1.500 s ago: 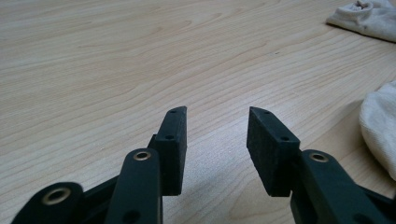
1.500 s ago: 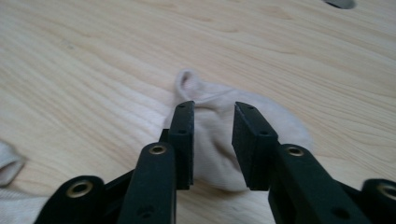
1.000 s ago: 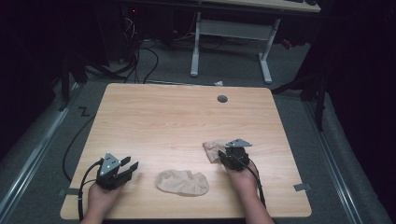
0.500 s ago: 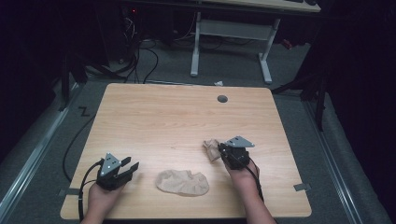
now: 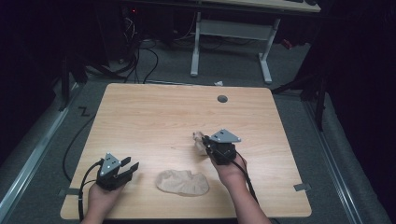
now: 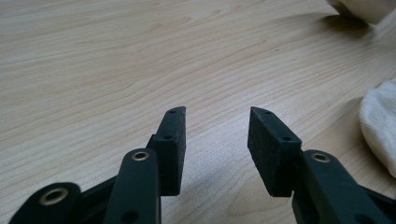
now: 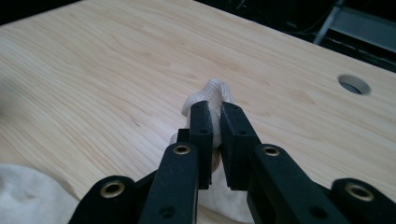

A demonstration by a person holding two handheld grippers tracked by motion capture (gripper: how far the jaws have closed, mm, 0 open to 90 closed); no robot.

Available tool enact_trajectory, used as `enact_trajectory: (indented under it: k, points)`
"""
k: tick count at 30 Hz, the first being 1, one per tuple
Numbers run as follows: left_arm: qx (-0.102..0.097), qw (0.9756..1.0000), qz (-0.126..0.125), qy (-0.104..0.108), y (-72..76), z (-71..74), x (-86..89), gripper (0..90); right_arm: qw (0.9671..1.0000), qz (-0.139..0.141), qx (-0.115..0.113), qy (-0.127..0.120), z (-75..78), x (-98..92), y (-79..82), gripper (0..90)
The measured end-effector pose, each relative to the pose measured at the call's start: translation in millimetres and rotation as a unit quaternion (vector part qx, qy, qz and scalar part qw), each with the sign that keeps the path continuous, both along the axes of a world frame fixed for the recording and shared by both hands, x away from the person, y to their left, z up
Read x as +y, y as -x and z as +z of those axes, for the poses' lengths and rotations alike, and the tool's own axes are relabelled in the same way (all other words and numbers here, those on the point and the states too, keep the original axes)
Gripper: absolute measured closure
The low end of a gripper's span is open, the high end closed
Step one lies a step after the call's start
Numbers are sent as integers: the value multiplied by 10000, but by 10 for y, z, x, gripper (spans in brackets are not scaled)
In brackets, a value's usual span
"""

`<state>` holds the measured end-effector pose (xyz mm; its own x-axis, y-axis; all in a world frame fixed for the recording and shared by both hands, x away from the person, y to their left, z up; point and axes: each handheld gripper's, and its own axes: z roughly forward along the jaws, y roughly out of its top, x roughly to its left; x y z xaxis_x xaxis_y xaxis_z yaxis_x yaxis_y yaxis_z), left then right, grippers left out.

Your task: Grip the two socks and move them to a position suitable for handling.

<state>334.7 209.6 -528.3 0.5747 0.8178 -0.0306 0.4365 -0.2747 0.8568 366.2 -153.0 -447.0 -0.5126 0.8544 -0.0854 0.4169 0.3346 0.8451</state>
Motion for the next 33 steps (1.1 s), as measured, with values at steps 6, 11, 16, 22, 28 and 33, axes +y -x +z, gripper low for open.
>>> enact_trajectory:
  k: [6,11,16,22,28,33]
  points:
    - [5,10000,-11,12,-1,0,8,574,9993,295,-227,-91,156,252,-14,844]
    - [0,10000,5,52,-1,0,12,574,9975,493,-450,-226,304,411,14,843]
    - [12,10000,-9,50,3,3,14,574,9979,436,-446,-179,307,391,1,843]
    - [19,10000,-18,32,-2,-2,7,574,9995,189,-250,-27,140,208,-28,844]
    - [12,10000,-8,46,-1,-6,-6,573,9999,-65,-101,24,-6,0,-6,844]
    - [15,10000,-13,46,0,-9,-12,573,9996,-275,63,34,-156,-170,25,844]
